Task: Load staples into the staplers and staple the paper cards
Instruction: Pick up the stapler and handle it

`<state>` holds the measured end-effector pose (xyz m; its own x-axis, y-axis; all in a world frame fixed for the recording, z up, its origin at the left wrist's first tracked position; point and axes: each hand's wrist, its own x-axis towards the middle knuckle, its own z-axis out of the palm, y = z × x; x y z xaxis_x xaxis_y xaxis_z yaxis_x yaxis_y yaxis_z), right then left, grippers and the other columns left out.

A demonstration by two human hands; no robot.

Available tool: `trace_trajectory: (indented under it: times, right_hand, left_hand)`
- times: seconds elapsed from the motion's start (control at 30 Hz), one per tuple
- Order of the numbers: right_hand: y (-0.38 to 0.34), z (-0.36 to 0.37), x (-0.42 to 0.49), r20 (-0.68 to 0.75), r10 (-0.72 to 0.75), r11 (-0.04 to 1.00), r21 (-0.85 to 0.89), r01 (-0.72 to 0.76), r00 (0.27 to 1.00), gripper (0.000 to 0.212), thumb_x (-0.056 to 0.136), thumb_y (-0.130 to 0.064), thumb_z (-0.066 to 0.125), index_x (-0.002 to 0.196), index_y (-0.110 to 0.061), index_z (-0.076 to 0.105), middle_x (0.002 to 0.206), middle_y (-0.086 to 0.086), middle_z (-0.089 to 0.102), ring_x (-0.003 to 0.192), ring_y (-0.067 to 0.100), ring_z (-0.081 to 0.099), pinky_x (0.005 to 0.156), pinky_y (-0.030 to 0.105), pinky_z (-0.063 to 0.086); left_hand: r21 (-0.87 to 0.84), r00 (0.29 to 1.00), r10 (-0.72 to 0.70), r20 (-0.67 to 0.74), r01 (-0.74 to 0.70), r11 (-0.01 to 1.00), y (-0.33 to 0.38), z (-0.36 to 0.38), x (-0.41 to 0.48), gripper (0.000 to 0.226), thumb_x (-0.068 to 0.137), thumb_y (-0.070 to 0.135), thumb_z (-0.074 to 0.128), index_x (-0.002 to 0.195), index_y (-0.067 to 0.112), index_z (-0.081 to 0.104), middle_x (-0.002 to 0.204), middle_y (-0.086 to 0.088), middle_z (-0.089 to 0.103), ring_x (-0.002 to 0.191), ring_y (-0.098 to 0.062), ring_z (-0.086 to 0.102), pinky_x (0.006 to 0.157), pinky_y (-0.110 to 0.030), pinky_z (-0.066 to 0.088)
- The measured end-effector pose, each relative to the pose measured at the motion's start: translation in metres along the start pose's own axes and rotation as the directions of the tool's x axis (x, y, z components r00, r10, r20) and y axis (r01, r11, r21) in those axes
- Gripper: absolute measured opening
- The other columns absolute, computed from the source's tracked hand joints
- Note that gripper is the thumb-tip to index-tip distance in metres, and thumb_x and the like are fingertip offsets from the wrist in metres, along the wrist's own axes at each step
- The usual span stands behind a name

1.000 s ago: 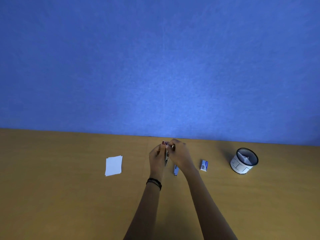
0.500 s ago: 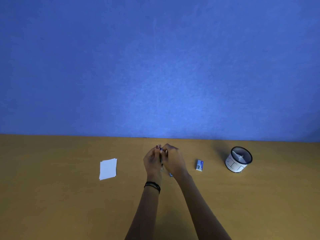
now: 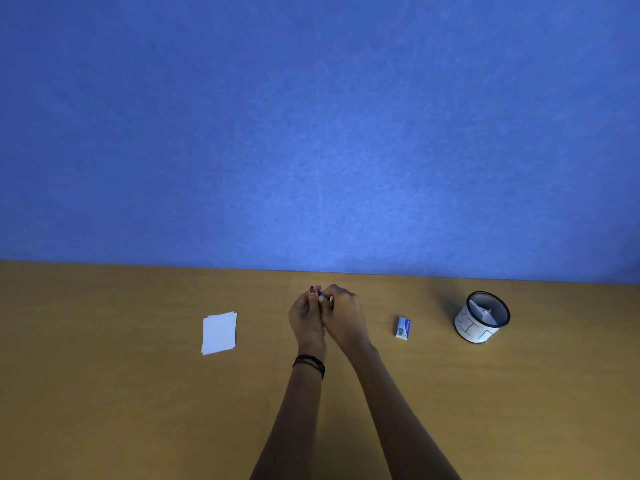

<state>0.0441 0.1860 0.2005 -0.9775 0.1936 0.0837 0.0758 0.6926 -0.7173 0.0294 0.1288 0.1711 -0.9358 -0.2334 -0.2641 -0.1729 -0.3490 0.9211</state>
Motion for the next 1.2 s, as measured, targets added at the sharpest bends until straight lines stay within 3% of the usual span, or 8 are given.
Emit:
trace_trajectory:
  times: [0.13,0.23,0.33,0.47,0.7,0.83,1.0,1.2]
  right_hand:
    - [-0.003,0.001,0.001,0.022,0.007,1.000,-0.014,-0.006,1.000,0.020,0.094,-0.013,0.046,0.097,0.001,0.059,0.095,0.017,0.066,0.086,0.029,0.060,0.070,0.035,0.045]
    - [-0.002,0.001,0.002,0.070,0.021,0.998,-0.057,-0.017,0.997,0.021,0.095,-0.014,0.044,0.099,0.000,0.058,0.097,0.017,0.066,0.087,0.029,0.060,0.067,0.032,0.043]
    - [-0.002,0.004,0.004,0.128,0.015,0.988,-0.155,0.005,0.992,0.025,0.097,-0.016,0.038,0.103,0.001,0.056,0.101,0.018,0.064,0.089,0.030,0.060,0.064,0.029,0.037]
    - [-0.005,0.007,0.004,0.158,0.003,0.968,-0.249,0.037,0.987,0.027,0.098,-0.017,0.036,0.109,-0.001,0.055,0.107,0.016,0.061,0.092,0.030,0.062,0.068,0.031,0.041]
    - [-0.006,0.011,0.002,0.096,-0.015,0.986,-0.165,0.031,0.995,0.028,0.097,-0.019,0.039,0.095,-0.002,0.062,0.093,0.016,0.066,0.082,0.030,0.061,0.062,0.030,0.038]
    - [-0.007,0.016,-0.003,0.073,0.024,0.989,-0.146,-0.013,0.997,0.029,0.097,-0.020,0.040,0.097,-0.004,0.063,0.094,0.014,0.067,0.084,0.027,0.062,0.068,0.032,0.044]
    - [-0.007,0.015,-0.007,0.052,0.060,0.992,-0.112,-0.054,0.997,0.030,0.097,-0.020,0.040,0.102,-0.003,0.064,0.097,0.014,0.067,0.087,0.027,0.062,0.074,0.036,0.050]
    - [-0.009,0.015,-0.005,0.066,0.087,0.983,-0.166,-0.075,0.994,0.030,0.097,-0.021,0.040,0.101,-0.002,0.063,0.097,0.015,0.067,0.086,0.028,0.063,0.072,0.035,0.049]
  left_hand:
    - [-0.047,0.999,-0.034,-0.021,0.033,0.998,0.001,-0.004,0.001,0.020,0.097,0.007,0.048,0.088,0.000,0.064,0.075,-0.003,0.061,0.065,-0.011,0.056,0.054,-0.018,0.045]
    - [-0.064,0.999,-0.053,0.002,0.053,0.997,0.003,-0.008,0.001,0.026,0.096,0.004,0.048,0.076,0.005,0.064,0.066,-0.004,0.059,0.049,-0.006,0.053,0.042,-0.015,0.038]
    - [-0.053,0.998,-0.046,0.049,0.048,0.997,0.002,-0.013,0.000,0.028,0.095,0.004,0.051,0.069,0.007,0.062,0.063,-0.002,0.057,0.054,-0.012,0.049,0.047,-0.022,0.036]
    - [-0.029,0.997,-0.030,0.075,0.033,0.999,0.003,-0.018,0.003,0.023,0.094,0.009,0.055,0.074,0.008,0.066,0.069,-0.006,0.058,0.061,-0.014,0.051,0.050,-0.022,0.040]
    - [0.094,0.996,0.004,0.084,-0.012,0.995,0.004,-0.021,0.011,0.020,0.095,0.014,0.054,0.083,0.013,0.069,0.083,-0.008,0.065,0.083,-0.021,0.058,0.072,-0.033,0.045]
    - [0.115,0.999,0.001,0.053,-0.007,0.993,0.004,-0.021,0.010,0.027,0.096,0.009,0.050,0.075,0.013,0.067,0.080,-0.002,0.066,0.085,-0.019,0.059,0.073,-0.027,0.047]
    - [0.135,0.999,-0.023,0.025,0.020,0.991,-0.001,-0.018,0.011,0.022,0.097,0.008,0.048,0.094,0.001,0.069,0.091,-0.010,0.066,0.086,-0.018,0.060,0.069,-0.020,0.049]
    - [0.135,0.999,-0.039,0.013,0.037,0.990,-0.002,-0.015,0.012,0.024,0.097,0.008,0.047,0.094,-0.002,0.068,0.077,-0.003,0.064,0.074,-0.015,0.058,0.062,-0.021,0.045]
